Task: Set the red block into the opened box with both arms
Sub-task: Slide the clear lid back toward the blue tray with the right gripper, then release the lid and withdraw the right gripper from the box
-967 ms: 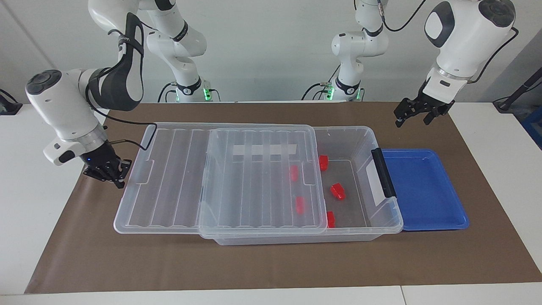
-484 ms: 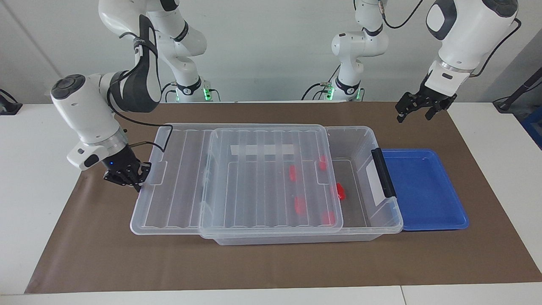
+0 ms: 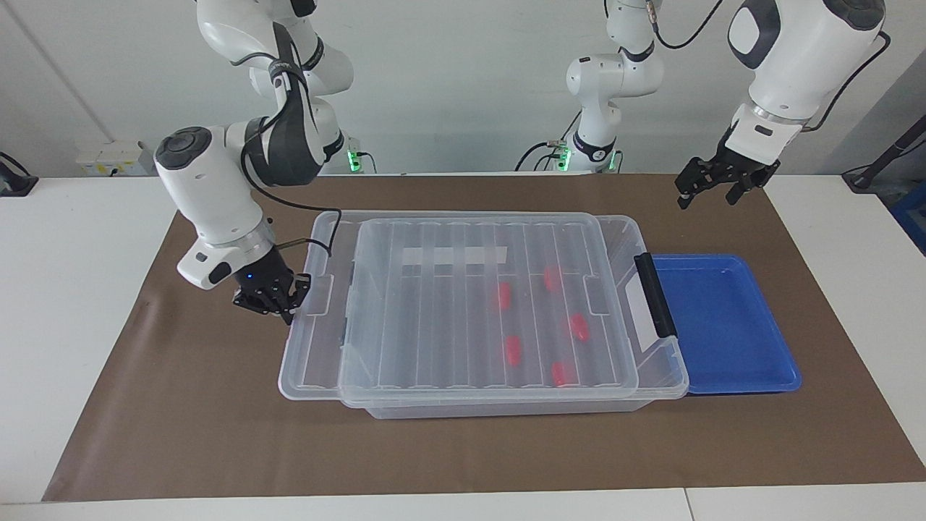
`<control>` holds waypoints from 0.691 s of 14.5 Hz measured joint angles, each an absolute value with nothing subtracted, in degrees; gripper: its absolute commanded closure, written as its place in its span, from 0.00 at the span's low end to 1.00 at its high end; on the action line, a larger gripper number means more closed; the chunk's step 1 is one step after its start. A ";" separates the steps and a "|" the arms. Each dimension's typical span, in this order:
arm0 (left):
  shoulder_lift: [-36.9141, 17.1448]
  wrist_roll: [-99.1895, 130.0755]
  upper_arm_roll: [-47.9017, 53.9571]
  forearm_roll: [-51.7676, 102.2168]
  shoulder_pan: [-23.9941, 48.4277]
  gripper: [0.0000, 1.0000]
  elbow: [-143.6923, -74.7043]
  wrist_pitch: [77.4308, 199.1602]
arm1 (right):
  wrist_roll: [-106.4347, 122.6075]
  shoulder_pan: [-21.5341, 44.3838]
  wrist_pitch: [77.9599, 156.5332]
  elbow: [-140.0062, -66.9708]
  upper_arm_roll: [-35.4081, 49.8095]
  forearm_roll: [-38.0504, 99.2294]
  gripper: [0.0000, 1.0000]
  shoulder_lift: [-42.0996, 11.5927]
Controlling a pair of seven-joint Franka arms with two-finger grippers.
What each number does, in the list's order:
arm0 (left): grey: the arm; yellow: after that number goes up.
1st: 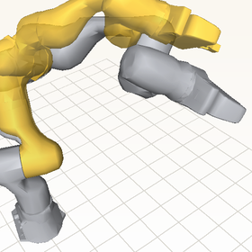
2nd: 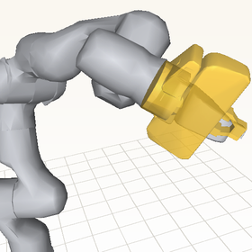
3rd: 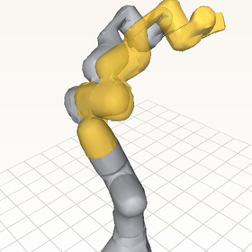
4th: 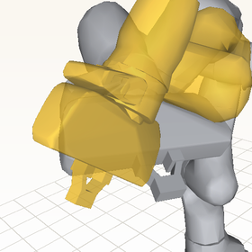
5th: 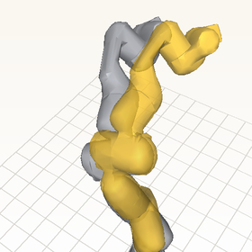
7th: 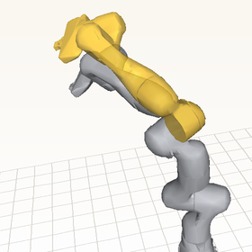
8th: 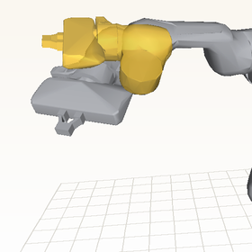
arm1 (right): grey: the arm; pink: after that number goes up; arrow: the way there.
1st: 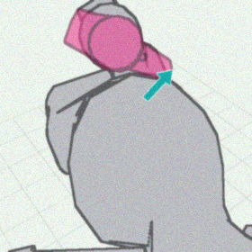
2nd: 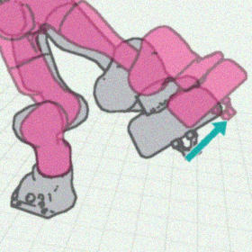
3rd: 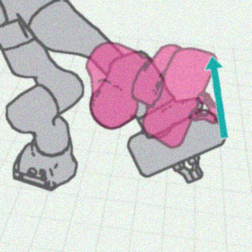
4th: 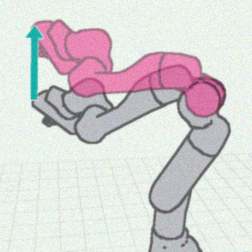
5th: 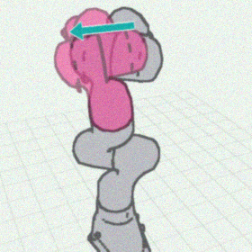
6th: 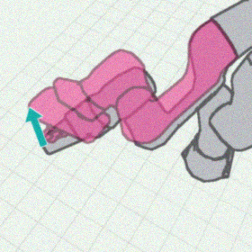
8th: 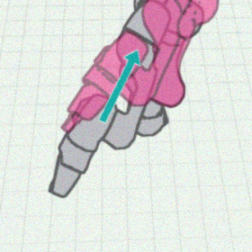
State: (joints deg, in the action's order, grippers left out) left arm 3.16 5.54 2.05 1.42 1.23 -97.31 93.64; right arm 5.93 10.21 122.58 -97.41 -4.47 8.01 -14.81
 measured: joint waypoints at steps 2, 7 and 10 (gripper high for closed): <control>3.16 5.45 2.04 0.91 1.23 0.00 -97.31 93.63 | 4.17 12.07 122.58 -97.42 -4.44 8.06 1.00 -14.83; 3.16 3.60 2.32 -1.14 1.34 0.00 -97.31 93.69 | 3.64 13.76 122.58 -97.44 -4.44 11.29 1.00 -14.84; 3.16 2.58 2.27 -1.22 1.33 0.00 -97.31 93.69 | 3.64 13.79 122.58 -97.46 -4.47 11.32 1.00 -14.85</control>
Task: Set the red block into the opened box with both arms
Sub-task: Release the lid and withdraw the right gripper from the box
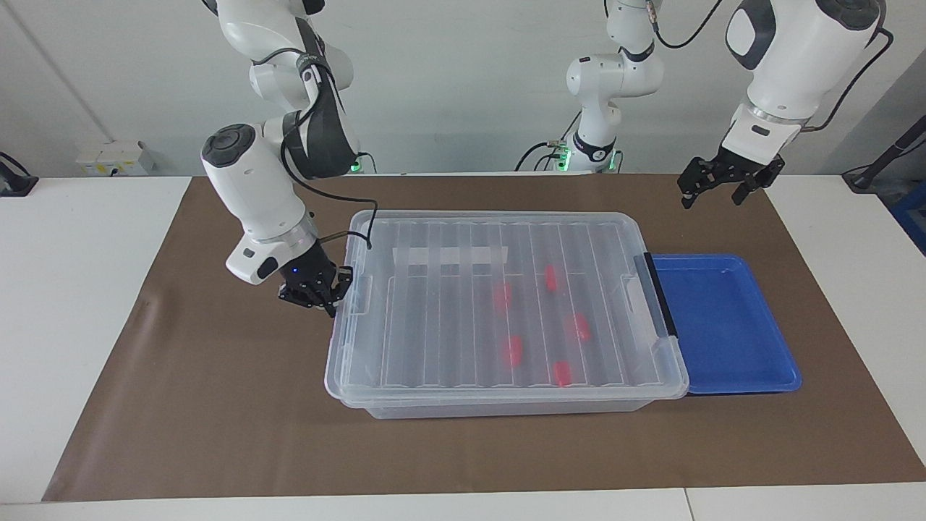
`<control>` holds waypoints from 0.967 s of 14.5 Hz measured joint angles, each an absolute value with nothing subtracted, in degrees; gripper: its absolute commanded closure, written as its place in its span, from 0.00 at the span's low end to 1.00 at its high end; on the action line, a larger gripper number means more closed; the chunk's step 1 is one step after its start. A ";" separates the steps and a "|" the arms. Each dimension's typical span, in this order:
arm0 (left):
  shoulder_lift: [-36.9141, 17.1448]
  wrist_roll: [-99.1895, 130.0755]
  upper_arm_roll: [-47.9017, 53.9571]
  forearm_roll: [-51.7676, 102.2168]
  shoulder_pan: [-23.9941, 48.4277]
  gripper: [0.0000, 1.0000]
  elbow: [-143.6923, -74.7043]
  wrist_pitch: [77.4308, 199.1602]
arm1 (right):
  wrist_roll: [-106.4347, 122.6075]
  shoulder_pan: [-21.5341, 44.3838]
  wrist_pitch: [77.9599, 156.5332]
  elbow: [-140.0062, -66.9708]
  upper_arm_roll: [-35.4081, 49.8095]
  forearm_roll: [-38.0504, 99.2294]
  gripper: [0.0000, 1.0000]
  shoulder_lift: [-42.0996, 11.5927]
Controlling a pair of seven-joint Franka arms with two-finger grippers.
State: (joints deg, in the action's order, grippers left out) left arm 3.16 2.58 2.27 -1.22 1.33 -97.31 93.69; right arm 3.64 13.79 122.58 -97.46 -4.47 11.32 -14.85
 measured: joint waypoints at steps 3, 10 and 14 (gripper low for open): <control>3.16 1.40 2.21 -1.24 1.31 0.00 -97.31 93.69 | 3.64 13.41 122.51 -97.40 -4.88 11.29 0.73 -14.84; 3.16 0.72 2.20 -1.27 1.30 0.00 -97.31 93.70 | -0.74 10.72 116.06 -95.56 -6.14 2.09 0.00 -10.44; 3.16 0.72 2.20 -1.27 1.30 0.00 -97.30 93.71 | -6.65 8.84 101.95 -93.04 -6.42 -0.19 0.00 -4.22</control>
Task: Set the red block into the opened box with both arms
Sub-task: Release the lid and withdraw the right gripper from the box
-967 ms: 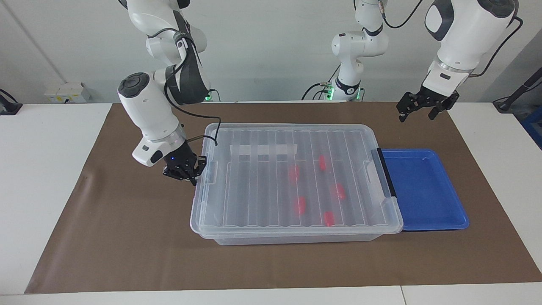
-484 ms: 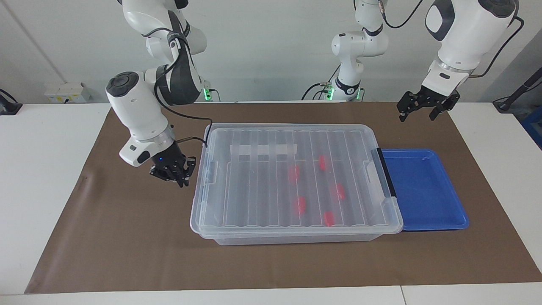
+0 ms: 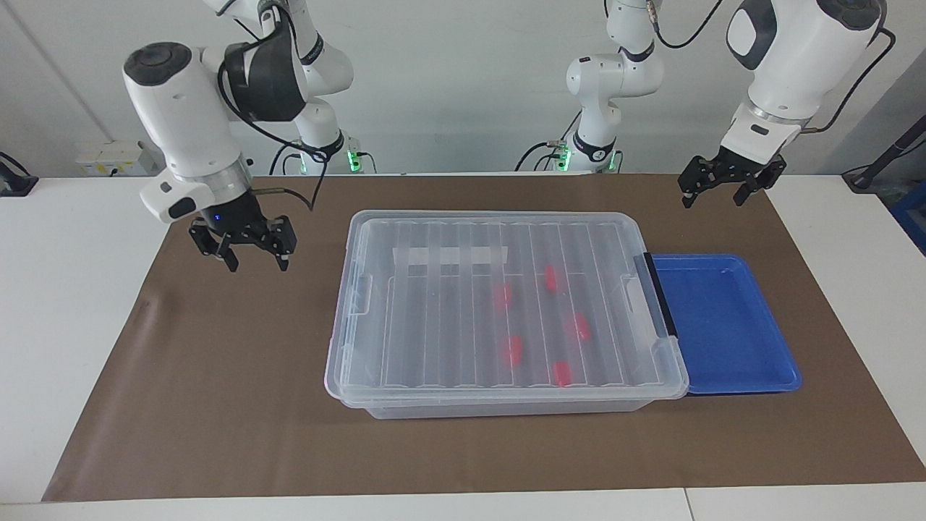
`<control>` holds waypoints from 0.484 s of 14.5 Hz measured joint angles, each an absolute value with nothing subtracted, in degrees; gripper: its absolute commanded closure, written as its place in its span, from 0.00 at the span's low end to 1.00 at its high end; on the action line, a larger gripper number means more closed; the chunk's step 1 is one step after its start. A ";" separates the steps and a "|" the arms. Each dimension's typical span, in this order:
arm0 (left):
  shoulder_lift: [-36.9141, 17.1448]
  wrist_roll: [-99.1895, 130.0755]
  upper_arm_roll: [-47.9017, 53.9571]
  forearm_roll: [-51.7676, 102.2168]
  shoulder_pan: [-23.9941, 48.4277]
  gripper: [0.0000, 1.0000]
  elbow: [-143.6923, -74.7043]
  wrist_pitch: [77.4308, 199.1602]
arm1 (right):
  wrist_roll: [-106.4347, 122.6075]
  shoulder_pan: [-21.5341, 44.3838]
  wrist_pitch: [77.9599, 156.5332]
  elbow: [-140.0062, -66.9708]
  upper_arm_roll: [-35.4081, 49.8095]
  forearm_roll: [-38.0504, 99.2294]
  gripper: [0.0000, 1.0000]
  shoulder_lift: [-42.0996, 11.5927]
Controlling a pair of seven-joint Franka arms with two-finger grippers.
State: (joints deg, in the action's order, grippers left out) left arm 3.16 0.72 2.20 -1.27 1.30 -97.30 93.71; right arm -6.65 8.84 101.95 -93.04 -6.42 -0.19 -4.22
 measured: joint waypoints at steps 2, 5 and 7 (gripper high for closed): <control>3.16 0.72 2.20 -1.27 1.30 0.00 -97.30 93.71 | -6.92 7.19 92.85 -90.70 -6.46 -0.18 0.00 -1.40; 3.16 0.72 2.20 -1.27 1.30 0.00 -97.30 93.73 | -7.02 5.97 86.27 -89.41 -6.47 -0.18 0.00 0.54; 3.16 0.72 2.22 -1.27 1.30 0.00 -97.29 93.73 | -6.90 5.38 86.07 -89.93 -6.47 -0.18 0.00 0.47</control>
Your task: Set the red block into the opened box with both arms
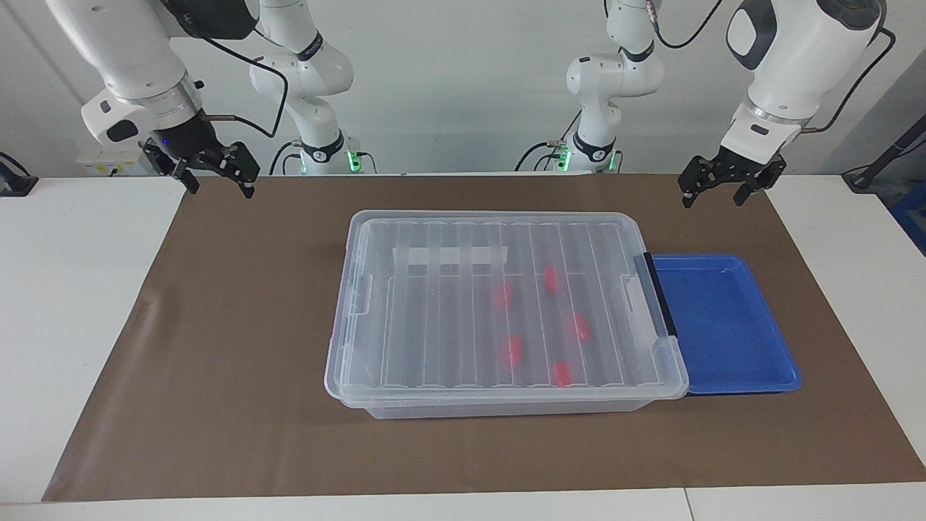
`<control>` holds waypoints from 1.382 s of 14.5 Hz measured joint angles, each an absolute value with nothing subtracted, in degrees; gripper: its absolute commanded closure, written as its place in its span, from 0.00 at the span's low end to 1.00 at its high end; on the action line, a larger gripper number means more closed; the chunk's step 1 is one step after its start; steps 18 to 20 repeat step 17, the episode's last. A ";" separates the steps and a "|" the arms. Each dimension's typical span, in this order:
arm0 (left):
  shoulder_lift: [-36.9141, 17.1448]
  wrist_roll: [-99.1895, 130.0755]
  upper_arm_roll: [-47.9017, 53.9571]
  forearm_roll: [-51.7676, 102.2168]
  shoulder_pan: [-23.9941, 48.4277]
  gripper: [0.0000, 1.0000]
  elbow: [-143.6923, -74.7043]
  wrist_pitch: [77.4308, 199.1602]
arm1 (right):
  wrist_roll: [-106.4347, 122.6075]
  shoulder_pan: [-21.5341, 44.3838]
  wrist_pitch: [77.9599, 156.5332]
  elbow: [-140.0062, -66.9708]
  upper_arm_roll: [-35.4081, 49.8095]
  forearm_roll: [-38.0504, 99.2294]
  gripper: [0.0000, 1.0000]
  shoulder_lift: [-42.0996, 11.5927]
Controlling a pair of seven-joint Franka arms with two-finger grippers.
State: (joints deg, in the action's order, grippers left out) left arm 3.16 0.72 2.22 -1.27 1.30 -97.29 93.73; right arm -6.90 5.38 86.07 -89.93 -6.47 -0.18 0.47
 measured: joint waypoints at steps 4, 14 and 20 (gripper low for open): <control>3.16 0.72 2.22 -1.27 1.30 0.00 -97.29 93.73 | -3.80 5.43 86.68 -90.13 -5.94 -0.21 0.00 0.21; 3.16 2.58 2.23 -1.27 1.30 0.00 -97.29 94.03 | -3.16 5.43 86.68 -90.10 -5.80 -1.76 0.00 0.22; 3.16 4.26 2.31 -1.27 1.32 0.00 -97.29 94.13 | -3.16 5.45 86.68 -90.05 -5.75 -1.76 0.00 0.22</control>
